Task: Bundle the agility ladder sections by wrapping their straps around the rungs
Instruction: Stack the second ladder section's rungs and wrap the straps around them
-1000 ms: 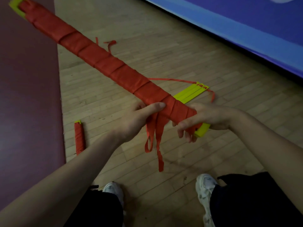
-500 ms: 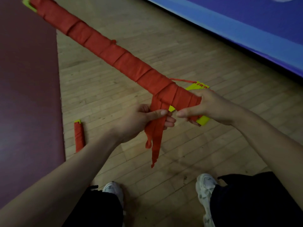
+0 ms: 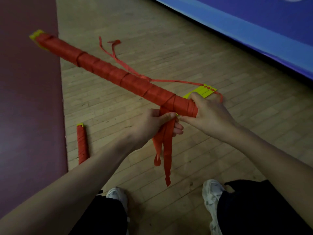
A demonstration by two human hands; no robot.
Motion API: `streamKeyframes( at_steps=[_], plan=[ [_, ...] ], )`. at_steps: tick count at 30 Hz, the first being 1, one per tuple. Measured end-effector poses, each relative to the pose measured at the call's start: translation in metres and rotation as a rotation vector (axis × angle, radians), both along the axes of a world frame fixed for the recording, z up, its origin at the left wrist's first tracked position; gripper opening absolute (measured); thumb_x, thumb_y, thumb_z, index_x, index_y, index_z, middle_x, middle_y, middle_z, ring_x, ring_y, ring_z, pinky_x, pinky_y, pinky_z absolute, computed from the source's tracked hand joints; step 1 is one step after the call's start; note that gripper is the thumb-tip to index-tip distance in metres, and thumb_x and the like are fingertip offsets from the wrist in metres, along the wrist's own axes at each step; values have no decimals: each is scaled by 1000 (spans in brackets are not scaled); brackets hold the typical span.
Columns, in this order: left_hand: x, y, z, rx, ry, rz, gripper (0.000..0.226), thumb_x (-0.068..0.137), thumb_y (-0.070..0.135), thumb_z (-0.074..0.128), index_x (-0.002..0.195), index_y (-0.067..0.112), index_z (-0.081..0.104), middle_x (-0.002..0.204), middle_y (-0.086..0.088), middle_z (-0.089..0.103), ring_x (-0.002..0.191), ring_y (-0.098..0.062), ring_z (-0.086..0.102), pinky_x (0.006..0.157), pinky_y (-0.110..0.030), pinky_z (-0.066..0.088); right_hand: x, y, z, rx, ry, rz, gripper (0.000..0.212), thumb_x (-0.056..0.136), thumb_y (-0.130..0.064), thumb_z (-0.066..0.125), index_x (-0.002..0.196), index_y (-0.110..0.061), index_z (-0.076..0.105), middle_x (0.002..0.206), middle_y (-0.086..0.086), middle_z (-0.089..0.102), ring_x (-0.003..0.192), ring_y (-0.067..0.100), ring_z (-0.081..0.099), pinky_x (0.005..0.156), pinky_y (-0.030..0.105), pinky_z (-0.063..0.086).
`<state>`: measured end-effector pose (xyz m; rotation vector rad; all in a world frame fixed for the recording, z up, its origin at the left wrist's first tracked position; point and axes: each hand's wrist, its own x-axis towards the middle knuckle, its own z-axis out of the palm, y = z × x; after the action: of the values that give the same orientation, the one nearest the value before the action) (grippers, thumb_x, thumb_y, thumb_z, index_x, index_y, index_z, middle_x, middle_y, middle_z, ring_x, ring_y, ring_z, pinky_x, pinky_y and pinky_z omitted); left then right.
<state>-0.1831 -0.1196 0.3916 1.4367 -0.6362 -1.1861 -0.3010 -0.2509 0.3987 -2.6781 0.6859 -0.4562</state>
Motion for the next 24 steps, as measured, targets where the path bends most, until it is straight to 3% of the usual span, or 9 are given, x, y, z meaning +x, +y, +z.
streamKeyframes(
  at_steps=[4, 7, 11, 14, 16, 20, 22, 24],
  plan=[
    [1, -1, 2, -55, 9, 37, 21, 99, 6, 45, 102, -7, 61, 80, -10, 72, 72, -15, 71, 71, -29, 60, 5, 2, -8, -205, -72, 14, 42, 80, -28, 70, 112, -16, 46, 99, 6, 65, 94, 32, 64, 64, 34, 42],
    [-1, 1, 3, -105, 13, 49, 22, 97, -1, 45, 110, -12, 59, 90, -13, 70, 79, -15, 71, 75, -29, 59, 6, 7, -17, -367, -113, 16, 44, 69, -16, 74, 107, -11, 51, 92, 9, 63, 87, 32, 65, 57, 33, 42],
    [-4, 3, 5, -117, 18, 73, 19, 88, -8, 53, 104, -11, 64, 88, -13, 71, 81, -15, 70, 77, -26, 57, 8, 14, -21, -512, -140, -64, 55, 56, -9, 82, 104, -8, 56, 85, 12, 61, 75, 34, 64, 51, 31, 45],
    [-5, 1, 11, -119, 74, 120, 34, 83, 18, 65, 107, -5, 66, 92, -17, 72, 80, -18, 70, 77, -28, 58, 11, 13, -26, -525, -172, -66, 65, 55, -3, 80, 114, -4, 53, 91, 17, 62, 79, 37, 63, 59, 36, 51],
    [-6, -2, 12, -88, 110, 201, 42, 85, 31, 64, 109, -4, 66, 94, -21, 72, 77, -21, 70, 74, -29, 59, 11, 14, -32, -488, -181, -42, 74, 55, -1, 79, 120, -2, 45, 97, 20, 62, 83, 39, 62, 67, 39, 52],
    [-2, -1, 7, -79, 79, 253, 37, 91, 22, 61, 107, -12, 64, 86, -23, 71, 69, -21, 69, 64, -29, 58, 6, 15, -33, -340, -145, 99, 78, 66, -20, 78, 127, -7, 31, 110, 18, 57, 98, 38, 58, 80, 42, 50],
    [3, 1, 9, -90, 51, 213, 38, 90, 22, 60, 108, -12, 63, 90, -22, 71, 74, -23, 70, 67, -30, 58, 0, 10, -18, -69, -138, 113, 84, 66, -46, 82, 127, -10, 36, 112, 6, 54, 103, 24, 56, 83, 35, 46],
    [7, 3, 13, -107, 48, 173, 35, 87, 23, 60, 103, -8, 66, 87, -18, 72, 73, -21, 70, 70, -29, 59, -5, 1, 5, 309, -121, 39, 83, 57, -68, 71, 117, -18, 45, 103, -8, 55, 97, 9, 55, 80, 28, 46]
  ],
)
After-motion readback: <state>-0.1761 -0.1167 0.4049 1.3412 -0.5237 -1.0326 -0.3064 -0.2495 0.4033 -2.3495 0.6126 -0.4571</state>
